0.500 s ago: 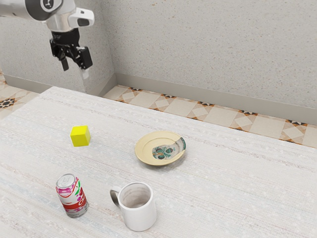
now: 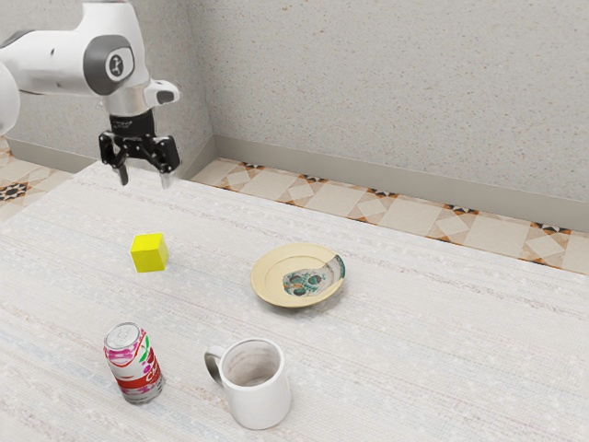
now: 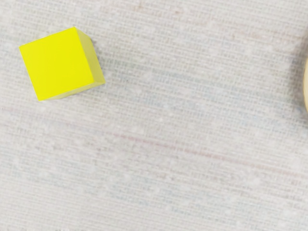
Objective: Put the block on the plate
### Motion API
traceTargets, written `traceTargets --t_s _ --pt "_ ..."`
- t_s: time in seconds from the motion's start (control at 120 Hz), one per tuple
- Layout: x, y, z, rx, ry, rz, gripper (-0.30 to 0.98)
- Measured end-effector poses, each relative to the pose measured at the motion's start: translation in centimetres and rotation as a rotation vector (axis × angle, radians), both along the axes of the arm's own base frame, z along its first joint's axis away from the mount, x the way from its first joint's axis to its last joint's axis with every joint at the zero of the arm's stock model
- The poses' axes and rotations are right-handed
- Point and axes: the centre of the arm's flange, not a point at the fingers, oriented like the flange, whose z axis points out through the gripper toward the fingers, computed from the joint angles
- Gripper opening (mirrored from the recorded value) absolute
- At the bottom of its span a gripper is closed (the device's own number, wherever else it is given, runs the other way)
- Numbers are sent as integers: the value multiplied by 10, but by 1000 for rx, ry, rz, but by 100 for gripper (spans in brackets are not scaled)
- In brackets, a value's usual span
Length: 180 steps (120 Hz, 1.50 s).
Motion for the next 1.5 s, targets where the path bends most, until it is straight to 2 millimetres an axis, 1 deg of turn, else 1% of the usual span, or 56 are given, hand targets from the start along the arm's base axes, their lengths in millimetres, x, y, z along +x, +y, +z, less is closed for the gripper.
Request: traceTargets --t_s 0.05,0.142,0.283,0.425,0.692,0.783,0.925,1.267,1.5 --pt "0 9 -8 -4 8 39 69" --pt "1 17 -25 -8 24 91 69" --pt "-1 45 -52 -13 40 180 69" --pt "2 67 -83 -29 59 244 69" --pt "15 80 -133 -50 63 280 69" --pt "18 85 -146 -54 57 286 69" --pt "23 92 -156 -59 41 290 69" --pt "36 101 -167 -58 11 276 69" --pt "37 113 -185 -69 20 275 69"
